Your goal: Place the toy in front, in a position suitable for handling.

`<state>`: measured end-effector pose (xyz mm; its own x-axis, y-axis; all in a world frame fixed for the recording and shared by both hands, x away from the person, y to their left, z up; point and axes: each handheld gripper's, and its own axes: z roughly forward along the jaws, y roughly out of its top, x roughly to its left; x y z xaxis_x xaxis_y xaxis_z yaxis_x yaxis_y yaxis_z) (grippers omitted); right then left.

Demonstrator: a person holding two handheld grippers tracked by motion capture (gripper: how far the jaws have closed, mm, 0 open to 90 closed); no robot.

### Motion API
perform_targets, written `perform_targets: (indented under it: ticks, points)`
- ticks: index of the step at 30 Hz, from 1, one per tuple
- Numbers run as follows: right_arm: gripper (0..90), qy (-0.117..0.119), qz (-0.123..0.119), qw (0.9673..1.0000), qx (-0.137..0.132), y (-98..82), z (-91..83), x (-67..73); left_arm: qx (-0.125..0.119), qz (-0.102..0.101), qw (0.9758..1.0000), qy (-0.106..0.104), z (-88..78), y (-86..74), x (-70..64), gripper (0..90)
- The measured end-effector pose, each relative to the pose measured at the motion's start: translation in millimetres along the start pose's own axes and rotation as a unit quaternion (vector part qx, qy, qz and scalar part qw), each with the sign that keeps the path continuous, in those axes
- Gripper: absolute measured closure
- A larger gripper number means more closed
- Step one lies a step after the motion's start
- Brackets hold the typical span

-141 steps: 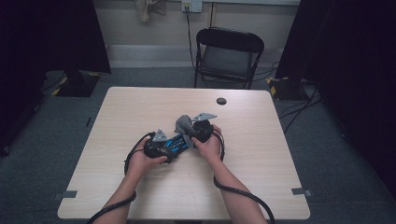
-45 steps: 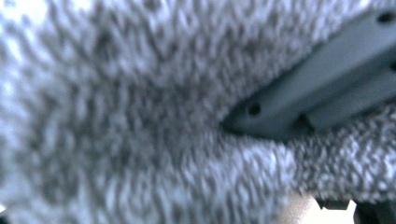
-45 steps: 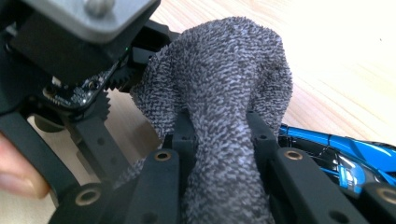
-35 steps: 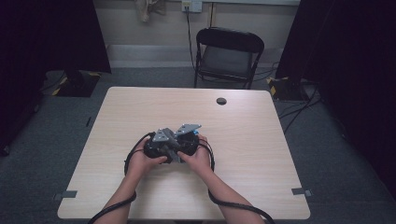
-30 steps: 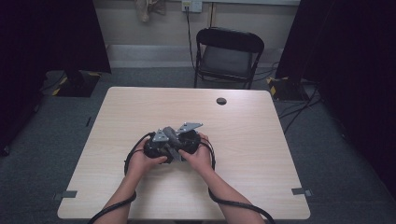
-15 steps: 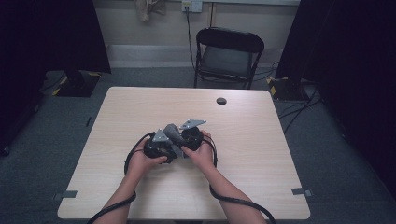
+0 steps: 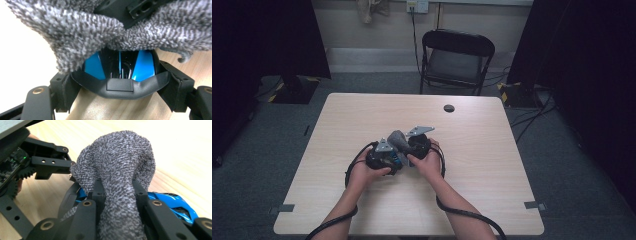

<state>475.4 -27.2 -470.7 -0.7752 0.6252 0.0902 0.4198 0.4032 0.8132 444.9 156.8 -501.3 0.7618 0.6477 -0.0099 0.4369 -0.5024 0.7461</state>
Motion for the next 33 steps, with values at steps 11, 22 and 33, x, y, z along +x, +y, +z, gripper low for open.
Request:
perform_targets:
  ticks: [11,22,33]
  points:
    - [71.4,-0.007,0.005,1.0000,-0.004,1.2,3.6,-6.8,0.000,-0.001,1.0000,0.000,0.0,0.0,-0.1,24.7]
    - [71.2,-0.009,0.008,0.9998,-0.016,-1.2,5.3,-13.2,0.000,-0.001,1.0000,0.000,0.0,-0.1,-0.2,24.6]
    - [69.8,-0.009,0.019,0.9996,-0.020,-2.8,4.5,-19.0,0.000,-0.001,1.0000,0.000,0.0,-0.1,-0.2,24.7]
